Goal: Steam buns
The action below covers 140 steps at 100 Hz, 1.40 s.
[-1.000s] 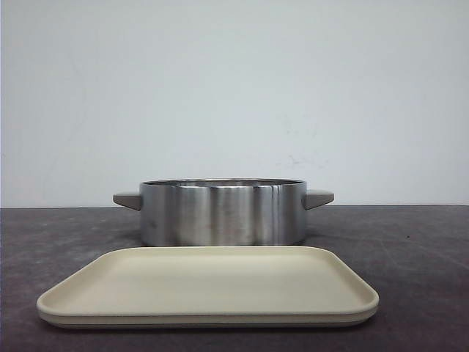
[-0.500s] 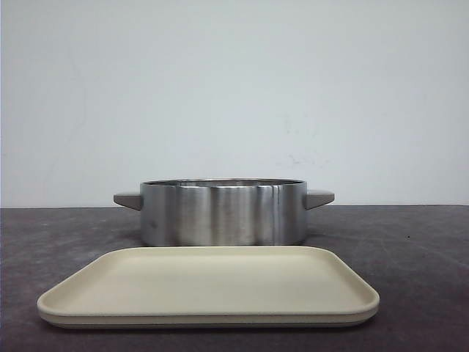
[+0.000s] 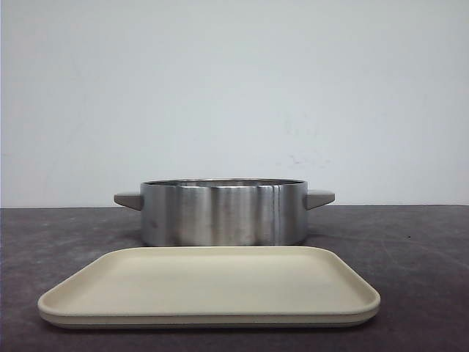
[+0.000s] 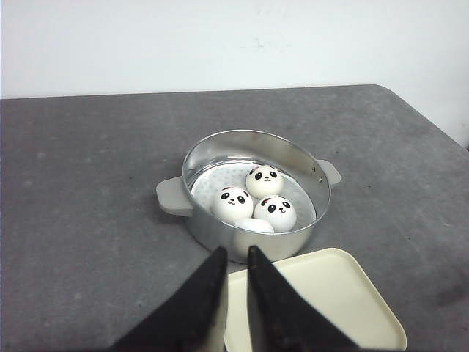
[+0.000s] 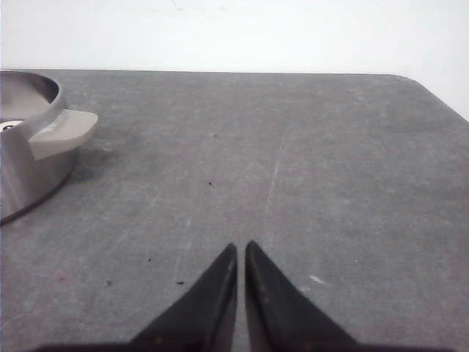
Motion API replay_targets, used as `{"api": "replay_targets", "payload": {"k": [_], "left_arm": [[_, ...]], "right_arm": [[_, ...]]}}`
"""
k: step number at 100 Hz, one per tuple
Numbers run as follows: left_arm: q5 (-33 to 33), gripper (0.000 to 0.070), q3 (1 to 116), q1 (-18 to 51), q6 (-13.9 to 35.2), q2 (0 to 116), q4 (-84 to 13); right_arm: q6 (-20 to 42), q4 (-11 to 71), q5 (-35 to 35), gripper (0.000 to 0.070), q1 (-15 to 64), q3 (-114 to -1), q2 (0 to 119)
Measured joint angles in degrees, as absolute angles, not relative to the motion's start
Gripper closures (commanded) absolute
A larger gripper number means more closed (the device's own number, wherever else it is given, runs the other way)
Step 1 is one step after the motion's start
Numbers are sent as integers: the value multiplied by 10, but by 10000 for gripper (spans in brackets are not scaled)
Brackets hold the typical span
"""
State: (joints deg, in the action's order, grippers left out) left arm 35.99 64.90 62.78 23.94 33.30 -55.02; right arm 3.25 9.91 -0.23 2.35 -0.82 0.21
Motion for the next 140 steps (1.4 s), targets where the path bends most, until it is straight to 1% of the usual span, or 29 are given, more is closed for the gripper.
{"api": "replay_targets", "payload": {"k": [111,126,136,140], "left_arm": [[360,700,649,627,239,333,-550],[359,700,649,592,236,329,-551],[355,700,649,542,238,321,-551],[342,700,649,518,245,317,-551]], "right_arm": [[33,96,-2,688,23,-8,2],[33,96,-2,688,23,-8,2],[32,96,-2,688,23,-8,2],[32,96,-2,688,23,-8,2]]}}
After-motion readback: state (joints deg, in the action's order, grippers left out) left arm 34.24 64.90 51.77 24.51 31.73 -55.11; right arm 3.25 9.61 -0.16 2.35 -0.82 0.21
